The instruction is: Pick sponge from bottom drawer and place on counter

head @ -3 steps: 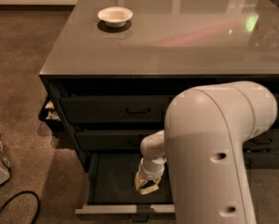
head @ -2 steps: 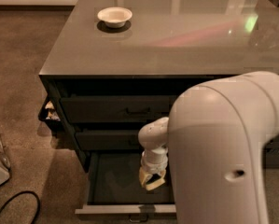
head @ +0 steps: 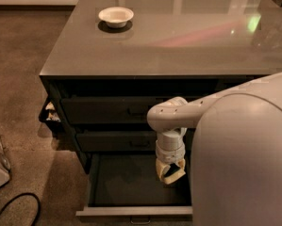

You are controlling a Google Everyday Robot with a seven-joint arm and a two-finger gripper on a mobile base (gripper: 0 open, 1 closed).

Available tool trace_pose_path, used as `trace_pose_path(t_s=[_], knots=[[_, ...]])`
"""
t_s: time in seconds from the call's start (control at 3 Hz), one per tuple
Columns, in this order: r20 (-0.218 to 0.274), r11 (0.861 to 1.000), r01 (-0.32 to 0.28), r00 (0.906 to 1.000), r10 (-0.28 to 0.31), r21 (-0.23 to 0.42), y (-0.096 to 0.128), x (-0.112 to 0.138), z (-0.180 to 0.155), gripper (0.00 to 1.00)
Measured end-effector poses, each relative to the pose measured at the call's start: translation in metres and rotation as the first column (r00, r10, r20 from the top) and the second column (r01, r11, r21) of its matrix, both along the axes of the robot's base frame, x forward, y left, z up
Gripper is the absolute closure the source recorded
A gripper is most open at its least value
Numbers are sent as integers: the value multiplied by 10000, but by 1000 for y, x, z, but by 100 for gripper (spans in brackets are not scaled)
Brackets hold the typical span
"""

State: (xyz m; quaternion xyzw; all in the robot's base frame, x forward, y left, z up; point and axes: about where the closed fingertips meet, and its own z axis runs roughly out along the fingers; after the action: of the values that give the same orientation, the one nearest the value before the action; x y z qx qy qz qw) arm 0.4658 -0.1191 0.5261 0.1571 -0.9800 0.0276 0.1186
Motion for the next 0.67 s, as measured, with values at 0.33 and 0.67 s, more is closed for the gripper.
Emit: trace_pose_path(t_s=[0.33, 0.67], knots=[[-1, 10000, -1, 10000, 1, 1, 0, 0, 0, 100], [-158, 9999, -74, 9998, 76, 96, 1, 4, -3, 100]])
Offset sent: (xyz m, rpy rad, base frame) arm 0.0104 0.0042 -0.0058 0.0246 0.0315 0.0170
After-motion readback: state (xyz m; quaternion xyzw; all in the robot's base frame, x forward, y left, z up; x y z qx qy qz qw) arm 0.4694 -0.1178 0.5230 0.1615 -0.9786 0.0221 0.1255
